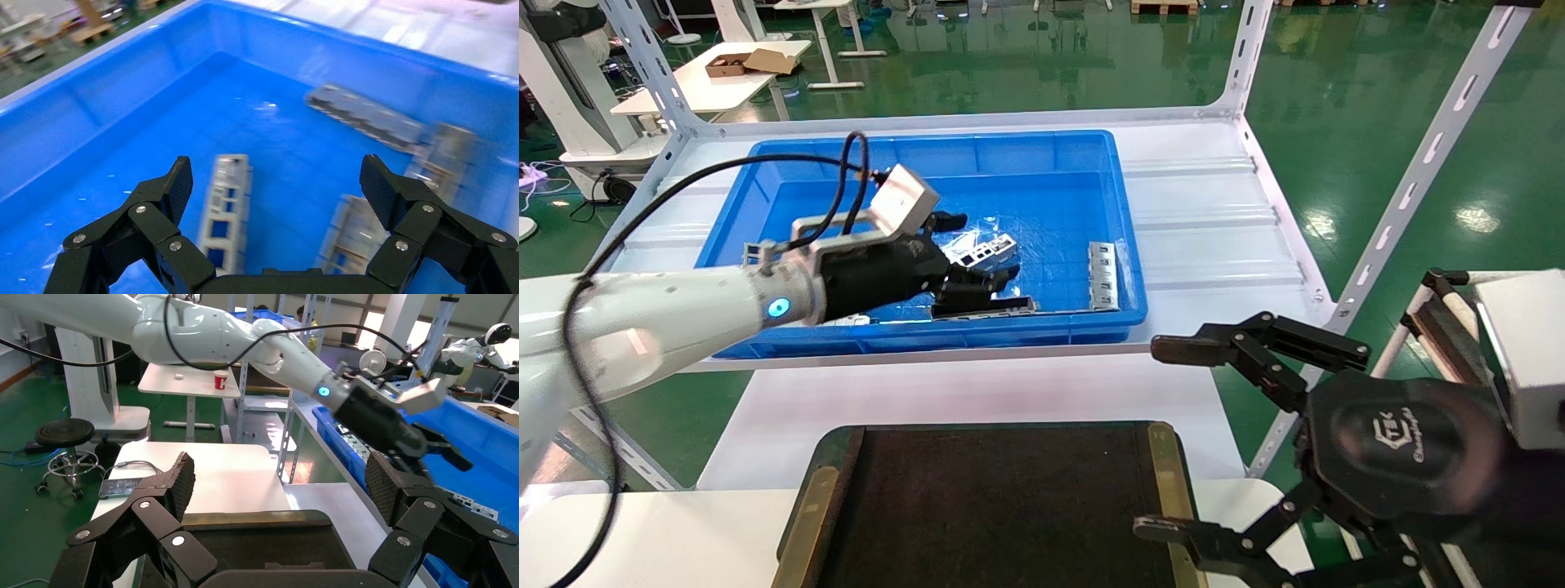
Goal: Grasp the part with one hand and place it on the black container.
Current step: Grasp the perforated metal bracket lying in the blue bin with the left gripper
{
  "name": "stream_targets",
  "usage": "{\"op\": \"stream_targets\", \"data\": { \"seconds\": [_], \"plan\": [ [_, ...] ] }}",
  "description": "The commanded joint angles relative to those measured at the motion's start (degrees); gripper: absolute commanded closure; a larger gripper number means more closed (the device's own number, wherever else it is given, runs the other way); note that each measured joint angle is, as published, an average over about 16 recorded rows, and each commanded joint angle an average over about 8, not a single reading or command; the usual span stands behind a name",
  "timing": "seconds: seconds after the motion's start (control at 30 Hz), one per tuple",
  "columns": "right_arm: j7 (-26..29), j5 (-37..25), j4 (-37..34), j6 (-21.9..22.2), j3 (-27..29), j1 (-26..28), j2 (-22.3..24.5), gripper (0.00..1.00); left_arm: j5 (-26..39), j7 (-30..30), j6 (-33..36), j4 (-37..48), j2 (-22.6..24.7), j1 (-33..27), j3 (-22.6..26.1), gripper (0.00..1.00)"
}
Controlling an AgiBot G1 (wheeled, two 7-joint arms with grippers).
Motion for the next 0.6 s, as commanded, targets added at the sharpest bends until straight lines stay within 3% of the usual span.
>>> {"op": "stream_targets", "data": {
  "seconds": [0.03,0.13,0.17,0.6],
  "plan": [
    [0.0,0.0,0.0,0.0,0.0,0.0,0.0,0.64,0.7,1.8,-2.3,4.2,2.2,-1.7,0.1,0.55],
    [0.0,0.0,0.0,0.0,0.0,0.0,0.0,1.0,0.9,3.4,-4.5,8.7,4.3,-3.4,0.1,0.92],
    [0.0,0.0,0.0,0.0,0.0,0.0,0.0,1.0,0.9,3.9,-5.0,10.0,4.8,-3.8,0.1,1.0],
    [0.0,0.0,0.0,0.0,0.0,0.0,0.0,1.0,0.4,7.0,-11.1,18.0,8.0,-6.0,-0.4,1.0]
  ]
}}
